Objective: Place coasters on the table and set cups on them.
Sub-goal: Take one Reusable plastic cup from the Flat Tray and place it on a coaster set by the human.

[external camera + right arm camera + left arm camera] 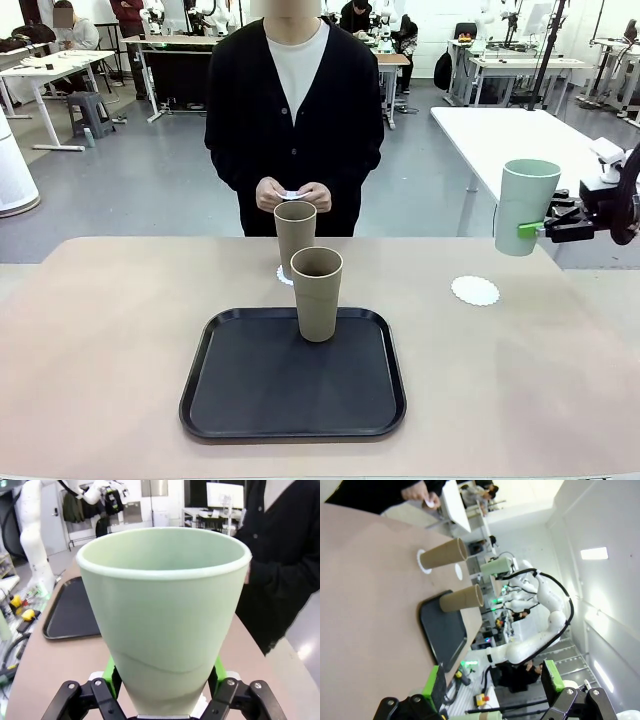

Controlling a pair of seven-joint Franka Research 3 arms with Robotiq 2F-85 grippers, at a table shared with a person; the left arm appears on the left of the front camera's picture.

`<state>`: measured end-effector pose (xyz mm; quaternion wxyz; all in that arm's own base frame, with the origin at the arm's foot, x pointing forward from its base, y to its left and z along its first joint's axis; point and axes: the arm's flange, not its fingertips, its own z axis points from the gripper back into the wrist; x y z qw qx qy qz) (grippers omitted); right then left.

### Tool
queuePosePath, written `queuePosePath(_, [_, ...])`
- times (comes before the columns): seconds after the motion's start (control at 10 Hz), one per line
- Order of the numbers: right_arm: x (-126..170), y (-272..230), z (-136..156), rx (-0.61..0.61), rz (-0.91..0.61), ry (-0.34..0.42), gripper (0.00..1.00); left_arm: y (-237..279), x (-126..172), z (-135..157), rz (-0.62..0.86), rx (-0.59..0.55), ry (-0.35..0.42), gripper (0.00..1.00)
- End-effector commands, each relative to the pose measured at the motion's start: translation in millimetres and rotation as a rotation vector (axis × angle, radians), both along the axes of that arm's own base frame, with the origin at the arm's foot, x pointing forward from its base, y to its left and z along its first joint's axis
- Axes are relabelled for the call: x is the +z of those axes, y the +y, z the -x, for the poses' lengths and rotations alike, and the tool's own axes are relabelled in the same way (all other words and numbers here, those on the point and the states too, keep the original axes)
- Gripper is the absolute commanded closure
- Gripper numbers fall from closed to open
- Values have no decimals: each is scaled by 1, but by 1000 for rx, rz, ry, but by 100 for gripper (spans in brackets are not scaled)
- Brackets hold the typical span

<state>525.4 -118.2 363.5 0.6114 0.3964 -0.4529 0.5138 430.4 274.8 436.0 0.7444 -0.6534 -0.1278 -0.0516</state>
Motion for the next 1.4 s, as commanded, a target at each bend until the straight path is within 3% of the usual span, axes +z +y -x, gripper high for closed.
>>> queuePosePath(0.0, [-16,1,-8,112,-38,-43,19,-1,2,0,0,-3,-2,0])
queuePosePath(0.2, [-39,10,-11,186,-72,-50,19,-1,2,0,0,-3,-2,0])
queuePosePath(0.5, [-60,12,-21,205,-87,-41,19,-1,2,0,0,-3,-2,0])
queuePosePath(1.0, [-63,21,-14,169,-87,-25,19,-1,2,0,0,-3,-2,0])
queuePosePath(1.3, [-85,22,-29,135,-61,-4,19,-1,2,0,0,-3,-2,0])
